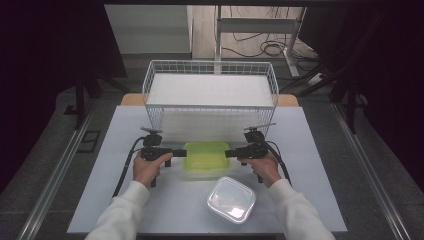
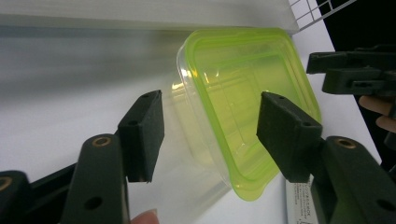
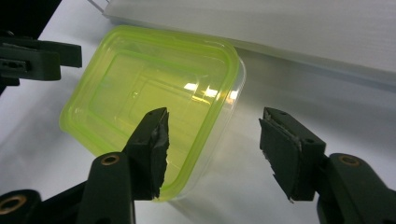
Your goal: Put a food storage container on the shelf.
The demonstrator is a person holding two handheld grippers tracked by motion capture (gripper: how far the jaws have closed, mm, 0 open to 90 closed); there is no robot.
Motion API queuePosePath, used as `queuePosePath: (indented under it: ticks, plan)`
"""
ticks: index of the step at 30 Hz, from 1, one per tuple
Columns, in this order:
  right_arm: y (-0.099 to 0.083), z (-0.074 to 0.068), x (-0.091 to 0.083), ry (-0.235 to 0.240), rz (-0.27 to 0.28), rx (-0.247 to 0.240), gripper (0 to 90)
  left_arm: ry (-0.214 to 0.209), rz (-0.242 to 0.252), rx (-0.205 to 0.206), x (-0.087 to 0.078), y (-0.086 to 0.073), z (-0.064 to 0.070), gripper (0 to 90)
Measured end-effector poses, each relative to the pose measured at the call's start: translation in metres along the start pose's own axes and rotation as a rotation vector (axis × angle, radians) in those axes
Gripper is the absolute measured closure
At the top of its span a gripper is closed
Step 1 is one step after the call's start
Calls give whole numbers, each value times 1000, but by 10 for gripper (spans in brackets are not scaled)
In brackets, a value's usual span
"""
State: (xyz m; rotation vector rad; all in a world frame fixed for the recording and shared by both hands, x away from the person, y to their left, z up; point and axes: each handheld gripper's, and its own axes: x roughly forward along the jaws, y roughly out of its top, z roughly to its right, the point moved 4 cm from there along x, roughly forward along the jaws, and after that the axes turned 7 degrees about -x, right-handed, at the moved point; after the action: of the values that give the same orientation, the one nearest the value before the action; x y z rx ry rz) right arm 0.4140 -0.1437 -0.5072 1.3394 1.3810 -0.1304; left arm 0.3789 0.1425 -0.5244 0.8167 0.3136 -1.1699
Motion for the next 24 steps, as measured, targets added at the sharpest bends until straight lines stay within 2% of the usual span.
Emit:
queuePosePath:
  ticks: [4, 8, 12, 14, 17, 21, 24]
  plan:
    - [-1, 4, 8, 19, -6, 37, 466, -14, -18, -11, 5, -1, -1, 455]
    - [-2, 5, 14, 38, -5, 40, 520, -17, -41, -20, 11, -3, -3, 505]
    - [-3, 7, 17, 55, -9, 67, 552, -35, -61, -37, 16, -4, -5, 556]
    - [-3, 8, 19, 80, -13, 86, 582, -57, -74, -44, 19, -5, -5, 585]
    - [-5, 9, 21, 133, -23, 112, 673, -78, -100, -45, 21, -6, -5, 651]
    - [-7, 11, 21, 186, -8, 175, 727, -69, -87, -50, 20, -6, -5, 726]
    - [-8, 12, 18, 193, 4, 197, 759, -77, -64, -55, 18, -5, -2, 760]
